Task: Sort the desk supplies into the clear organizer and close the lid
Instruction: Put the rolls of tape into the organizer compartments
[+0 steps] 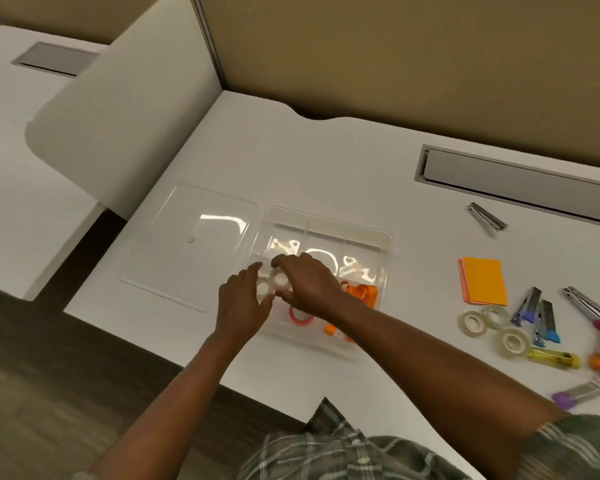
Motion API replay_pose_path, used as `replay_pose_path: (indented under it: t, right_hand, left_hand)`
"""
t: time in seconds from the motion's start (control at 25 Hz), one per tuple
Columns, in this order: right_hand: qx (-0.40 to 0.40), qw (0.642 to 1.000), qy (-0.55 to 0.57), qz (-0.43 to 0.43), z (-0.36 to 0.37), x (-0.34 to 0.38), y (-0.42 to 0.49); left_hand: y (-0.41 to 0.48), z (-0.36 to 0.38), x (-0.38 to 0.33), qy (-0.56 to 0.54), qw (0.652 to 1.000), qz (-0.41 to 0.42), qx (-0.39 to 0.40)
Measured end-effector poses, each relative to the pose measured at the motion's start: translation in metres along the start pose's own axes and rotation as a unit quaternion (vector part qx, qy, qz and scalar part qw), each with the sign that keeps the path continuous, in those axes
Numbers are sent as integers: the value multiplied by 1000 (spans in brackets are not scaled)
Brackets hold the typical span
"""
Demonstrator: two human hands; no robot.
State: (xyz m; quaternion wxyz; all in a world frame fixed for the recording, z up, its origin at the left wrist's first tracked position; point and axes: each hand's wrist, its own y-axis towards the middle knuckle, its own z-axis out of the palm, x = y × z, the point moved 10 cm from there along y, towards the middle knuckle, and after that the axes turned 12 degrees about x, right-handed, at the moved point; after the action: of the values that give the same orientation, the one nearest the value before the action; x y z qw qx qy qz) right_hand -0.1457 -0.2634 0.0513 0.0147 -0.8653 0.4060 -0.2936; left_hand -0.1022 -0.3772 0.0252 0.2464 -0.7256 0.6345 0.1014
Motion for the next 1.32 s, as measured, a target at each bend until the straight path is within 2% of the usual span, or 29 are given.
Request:
replay_pose_path:
  t: [0.12, 0.24, 0.36, 0.48, 0.68, 0.84, 1.16, 1.32]
  right_hand:
    - [31, 993, -106, -28, 19, 12, 26]
    - [66, 987, -149, -13, 35, 6, 39]
    - [74, 991, -111, -12, 35, -3, 36]
    - [33, 999, -30, -6, 17, -16, 10]
    - [-62, 995, 57, 52, -17, -65, -67]
    - [-103, 985, 74, 115, -26, -124, -149]
    - [-118, 955, 54, 268, -8, -246, -294]
    - [-73, 934, 37, 347, 11, -291, -334]
  left_hand:
    - [11, 16, 2, 132, 991, 7, 33]
    - [20, 34, 6, 175, 981, -10, 80]
    - [25, 38, 7, 160, 982, -19, 93]
    - [24, 26, -14, 148, 987, 7, 63]
    - [20, 24, -100, 92, 989, 101, 61]
    - [10, 61, -191, 82, 977, 175, 85]
    - [-26, 196, -321, 129, 928, 291, 193]
    - [-32, 247, -343, 200, 915, 276, 217]
